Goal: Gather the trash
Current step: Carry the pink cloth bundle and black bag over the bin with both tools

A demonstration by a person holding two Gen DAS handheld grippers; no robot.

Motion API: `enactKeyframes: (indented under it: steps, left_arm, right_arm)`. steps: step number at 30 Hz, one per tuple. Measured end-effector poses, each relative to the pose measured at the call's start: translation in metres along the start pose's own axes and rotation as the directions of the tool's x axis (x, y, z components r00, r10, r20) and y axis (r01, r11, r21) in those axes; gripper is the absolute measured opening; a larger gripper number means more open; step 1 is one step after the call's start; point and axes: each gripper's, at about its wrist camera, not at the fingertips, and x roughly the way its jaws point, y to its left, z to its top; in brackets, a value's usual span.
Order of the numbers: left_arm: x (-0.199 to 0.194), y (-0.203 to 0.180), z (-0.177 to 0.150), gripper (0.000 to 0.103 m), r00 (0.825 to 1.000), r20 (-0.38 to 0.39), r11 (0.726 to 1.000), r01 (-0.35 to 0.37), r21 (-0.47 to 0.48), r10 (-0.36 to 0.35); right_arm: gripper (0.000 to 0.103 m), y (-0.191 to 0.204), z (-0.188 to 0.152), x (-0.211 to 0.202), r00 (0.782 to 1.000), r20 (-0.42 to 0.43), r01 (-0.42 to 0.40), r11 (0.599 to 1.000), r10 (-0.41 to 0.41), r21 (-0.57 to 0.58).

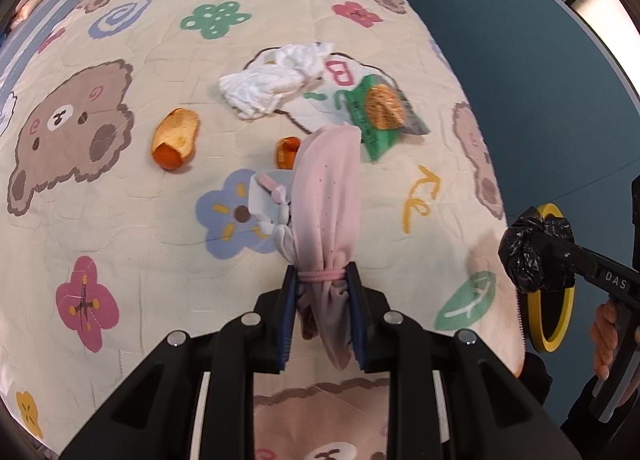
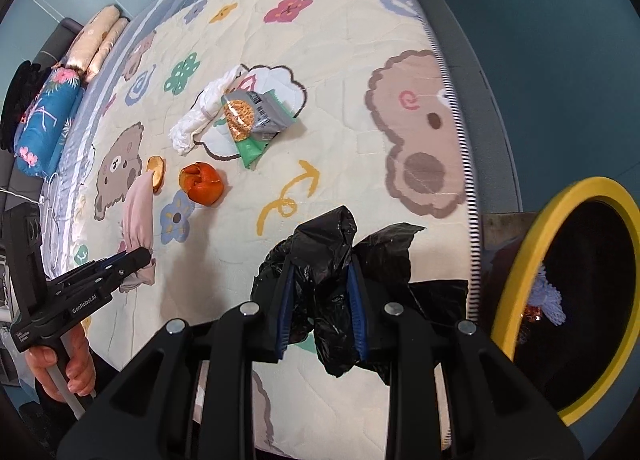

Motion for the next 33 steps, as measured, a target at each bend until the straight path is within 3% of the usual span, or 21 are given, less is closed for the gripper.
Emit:
enactKeyframes:
  steps: [17,33]
  left_arm:
    - [-0.002,-0.126,-0.004,0.022,0.998,-0.004,0.982,0.055,0.181,-0.055]
    - [0.03,-0.254,-0.016,0.022,0.991,-0.081,0.926,0.133,0.354,-0.111]
  right_arm:
    - [0.024,-0.108,-0.035,-0.071,0.995,0.093,0.014,0.989,-0.028,0.148]
    - [0.025,-0.214,-0.06,-0.102,0.987,0.146,0.017,0.951,-0.065,0.308]
